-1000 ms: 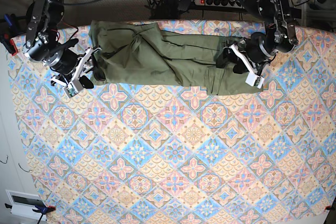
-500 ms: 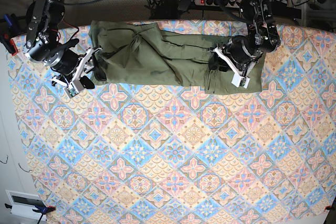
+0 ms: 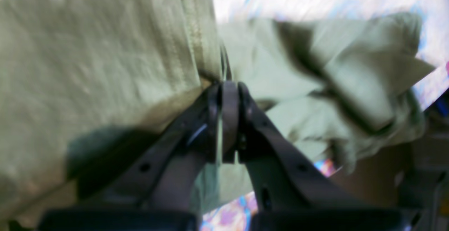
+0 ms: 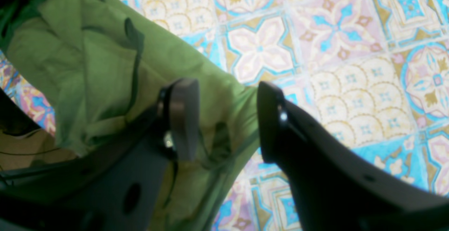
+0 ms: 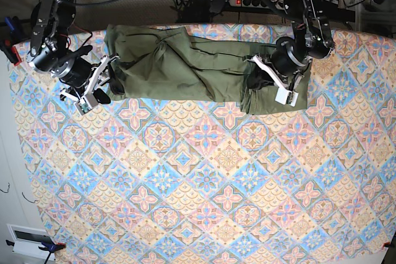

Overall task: Layout the t-shirt on the table in an organized manner, then fold the t-shirt properly
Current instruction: 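Push the folded end with the left gripper toward the shirt's middle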

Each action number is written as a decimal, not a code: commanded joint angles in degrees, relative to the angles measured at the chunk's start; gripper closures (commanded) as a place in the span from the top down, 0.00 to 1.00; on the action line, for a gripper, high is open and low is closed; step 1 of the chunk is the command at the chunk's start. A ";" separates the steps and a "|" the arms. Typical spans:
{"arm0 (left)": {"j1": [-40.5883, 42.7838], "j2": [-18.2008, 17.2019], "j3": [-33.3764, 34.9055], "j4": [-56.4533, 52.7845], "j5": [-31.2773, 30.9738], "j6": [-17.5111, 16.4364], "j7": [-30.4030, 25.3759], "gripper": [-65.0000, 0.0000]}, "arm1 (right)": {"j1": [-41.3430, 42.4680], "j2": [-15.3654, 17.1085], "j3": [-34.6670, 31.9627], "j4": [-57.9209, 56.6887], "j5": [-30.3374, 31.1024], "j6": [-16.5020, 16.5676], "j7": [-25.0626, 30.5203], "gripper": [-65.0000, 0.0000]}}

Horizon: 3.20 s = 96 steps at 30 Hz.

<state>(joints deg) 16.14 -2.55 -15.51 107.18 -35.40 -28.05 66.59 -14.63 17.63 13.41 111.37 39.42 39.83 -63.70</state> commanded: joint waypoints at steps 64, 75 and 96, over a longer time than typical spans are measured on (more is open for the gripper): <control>-1.33 -14.90 -3.53 -13.51 -15.99 -0.21 -1.05 0.43 | 0.35 0.61 0.26 -9.00 1.15 0.17 -3.07 0.45; -1.33 -14.82 -3.53 -13.51 -16.08 -0.21 -1.05 0.43 | 0.26 0.53 0.26 -13.13 0.98 0.17 -4.83 0.69; -1.33 -14.82 -3.61 -13.59 -16.43 -0.30 -1.05 0.43 | -0.80 -7.83 -0.35 -20.69 1.24 0.17 -6.94 0.68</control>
<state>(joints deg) 15.22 -16.82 -18.87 92.84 -50.54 -28.05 66.41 -14.46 10.00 13.39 90.80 42.11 40.01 -67.05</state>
